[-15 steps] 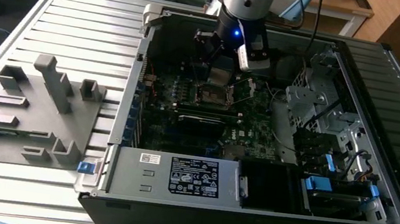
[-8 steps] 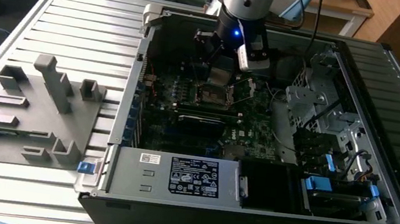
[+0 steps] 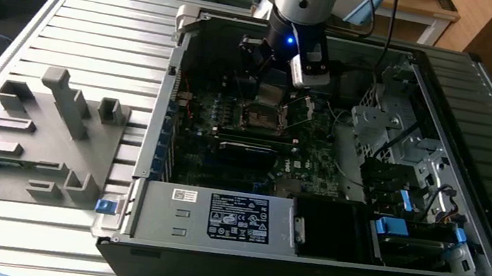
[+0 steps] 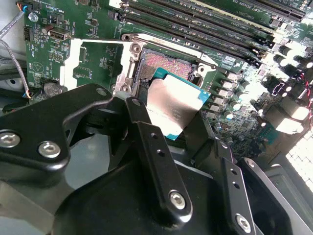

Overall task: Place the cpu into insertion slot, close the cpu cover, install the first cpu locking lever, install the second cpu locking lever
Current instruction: 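Place the cpu into insertion slot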

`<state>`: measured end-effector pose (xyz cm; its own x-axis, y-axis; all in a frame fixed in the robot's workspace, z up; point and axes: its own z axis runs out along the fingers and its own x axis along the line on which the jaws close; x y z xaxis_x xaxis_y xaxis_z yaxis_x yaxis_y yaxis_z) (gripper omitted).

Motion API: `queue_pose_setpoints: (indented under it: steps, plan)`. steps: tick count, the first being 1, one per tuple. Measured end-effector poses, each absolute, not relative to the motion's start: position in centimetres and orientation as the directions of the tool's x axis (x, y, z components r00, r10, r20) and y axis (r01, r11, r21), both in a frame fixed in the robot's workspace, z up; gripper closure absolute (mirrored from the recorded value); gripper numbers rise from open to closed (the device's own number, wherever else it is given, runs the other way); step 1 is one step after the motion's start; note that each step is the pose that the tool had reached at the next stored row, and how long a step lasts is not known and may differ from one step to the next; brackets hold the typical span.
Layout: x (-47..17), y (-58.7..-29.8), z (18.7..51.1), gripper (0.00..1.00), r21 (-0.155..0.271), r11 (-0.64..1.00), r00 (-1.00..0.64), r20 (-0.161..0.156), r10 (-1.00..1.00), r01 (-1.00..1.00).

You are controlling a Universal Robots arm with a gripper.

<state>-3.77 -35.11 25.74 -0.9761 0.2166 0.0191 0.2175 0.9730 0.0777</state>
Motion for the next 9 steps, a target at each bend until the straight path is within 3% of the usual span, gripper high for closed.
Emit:
queue_pose_setpoints:
  steps: [9]
  plan:
    - [-3.77, -35.11, 25.74, 0.46, 0.078, 0.973, -0.976, 0.019, 0.217, 0.218]
